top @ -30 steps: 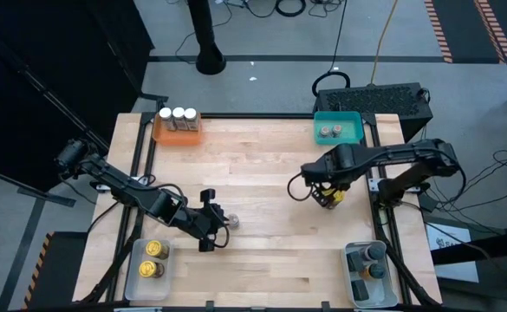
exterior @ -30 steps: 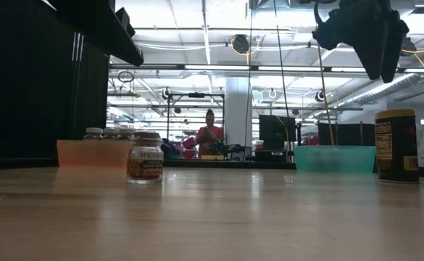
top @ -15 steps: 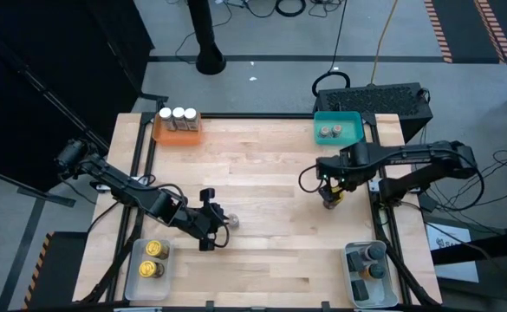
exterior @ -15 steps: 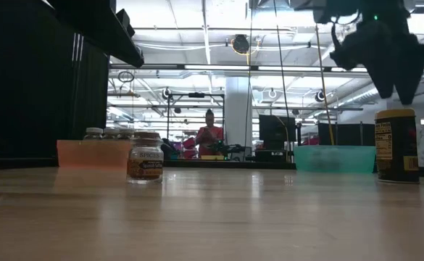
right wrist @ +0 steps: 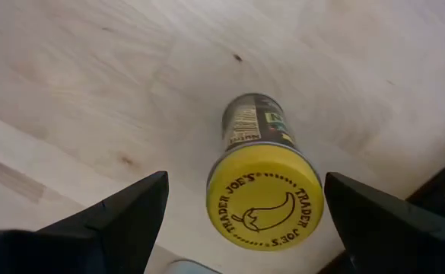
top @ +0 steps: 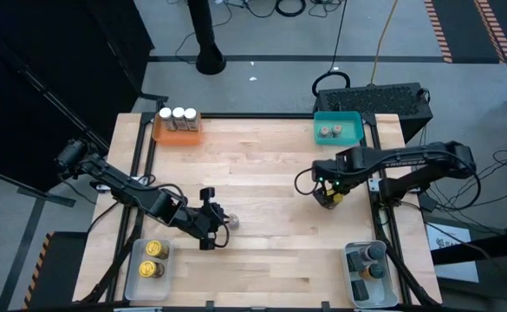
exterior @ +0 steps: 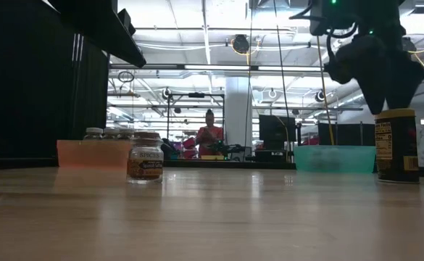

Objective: Sort spices by type
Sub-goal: Put the yellow seasoning bottle into the transparent bin

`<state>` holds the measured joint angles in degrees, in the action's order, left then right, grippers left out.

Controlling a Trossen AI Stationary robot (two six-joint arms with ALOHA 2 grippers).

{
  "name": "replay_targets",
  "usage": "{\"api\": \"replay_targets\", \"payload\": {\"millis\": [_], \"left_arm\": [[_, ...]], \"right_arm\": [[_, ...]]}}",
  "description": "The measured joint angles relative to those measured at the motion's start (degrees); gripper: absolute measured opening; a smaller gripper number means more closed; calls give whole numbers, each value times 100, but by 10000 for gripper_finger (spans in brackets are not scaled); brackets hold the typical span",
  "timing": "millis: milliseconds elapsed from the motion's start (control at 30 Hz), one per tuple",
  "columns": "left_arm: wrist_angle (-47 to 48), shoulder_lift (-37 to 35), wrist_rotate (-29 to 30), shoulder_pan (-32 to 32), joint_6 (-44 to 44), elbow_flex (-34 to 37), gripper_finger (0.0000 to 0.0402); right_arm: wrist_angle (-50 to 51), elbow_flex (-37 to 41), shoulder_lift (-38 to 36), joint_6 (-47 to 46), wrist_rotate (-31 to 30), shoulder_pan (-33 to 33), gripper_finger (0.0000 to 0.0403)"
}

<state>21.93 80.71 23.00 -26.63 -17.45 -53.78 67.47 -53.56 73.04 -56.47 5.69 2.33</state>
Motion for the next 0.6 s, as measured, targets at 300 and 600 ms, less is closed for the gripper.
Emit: {"api": "replay_targets", "payload": {"millis": [300,600], "left_arm": [[-2,0,0,0,-9,0,64],[-9,0,2,0,-14,0,64]], "right_arm": [[10,0,334,27,15,0,324],[103,-2,334,-129,31,-2,197]]}}
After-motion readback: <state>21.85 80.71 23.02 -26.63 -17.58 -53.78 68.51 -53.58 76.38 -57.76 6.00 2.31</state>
